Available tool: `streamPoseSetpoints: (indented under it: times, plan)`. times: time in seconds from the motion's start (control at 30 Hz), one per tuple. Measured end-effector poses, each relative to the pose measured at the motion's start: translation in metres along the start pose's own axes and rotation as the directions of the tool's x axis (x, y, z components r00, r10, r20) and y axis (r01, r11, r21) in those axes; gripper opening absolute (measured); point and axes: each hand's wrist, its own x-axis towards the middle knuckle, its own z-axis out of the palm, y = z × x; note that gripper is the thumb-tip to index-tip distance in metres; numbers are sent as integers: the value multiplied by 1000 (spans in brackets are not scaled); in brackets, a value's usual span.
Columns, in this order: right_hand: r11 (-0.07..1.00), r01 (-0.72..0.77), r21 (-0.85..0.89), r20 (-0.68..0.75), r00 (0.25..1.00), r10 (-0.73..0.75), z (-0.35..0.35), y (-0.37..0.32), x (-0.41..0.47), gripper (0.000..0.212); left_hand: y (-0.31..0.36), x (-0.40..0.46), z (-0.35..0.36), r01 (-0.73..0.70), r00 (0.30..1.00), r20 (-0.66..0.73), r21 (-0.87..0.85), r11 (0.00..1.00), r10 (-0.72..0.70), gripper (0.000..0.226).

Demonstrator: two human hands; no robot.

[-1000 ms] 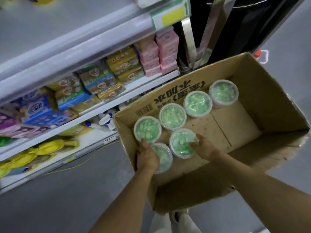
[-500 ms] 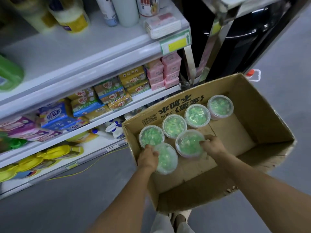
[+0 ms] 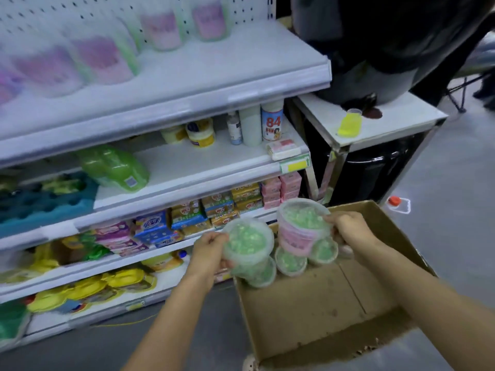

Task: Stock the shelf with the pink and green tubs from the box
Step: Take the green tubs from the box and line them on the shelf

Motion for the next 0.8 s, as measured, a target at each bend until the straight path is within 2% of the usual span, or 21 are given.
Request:
streamPoseSetpoints:
  times: [0.17,0.27,0.47,0.6,0.8]
  plan:
    - [991,133,-2,114,985,-132,1,-73,-18,35,69,-35,-29,-165,986,-7,-91,982,165,13]
    - [979,202,24,185,962,-203,5,-117,-25,31,111,-47,-50,-224,974,-33,-117,967,222,12]
    - [918,386,93,207,894,-397,32,-209,-35,38,190,-51,-92,-381,924,-102,-135,915,370,13]
    - [886,440,148,202,863,-462,61,-269,-33,32,237,-44,-118,-418,902,-183,-144,897,390,16]
    - [858,497,129,202,834,-513,118,-341,-24,18,279,-21,-152,-455,880,-234,-159,876,414,12]
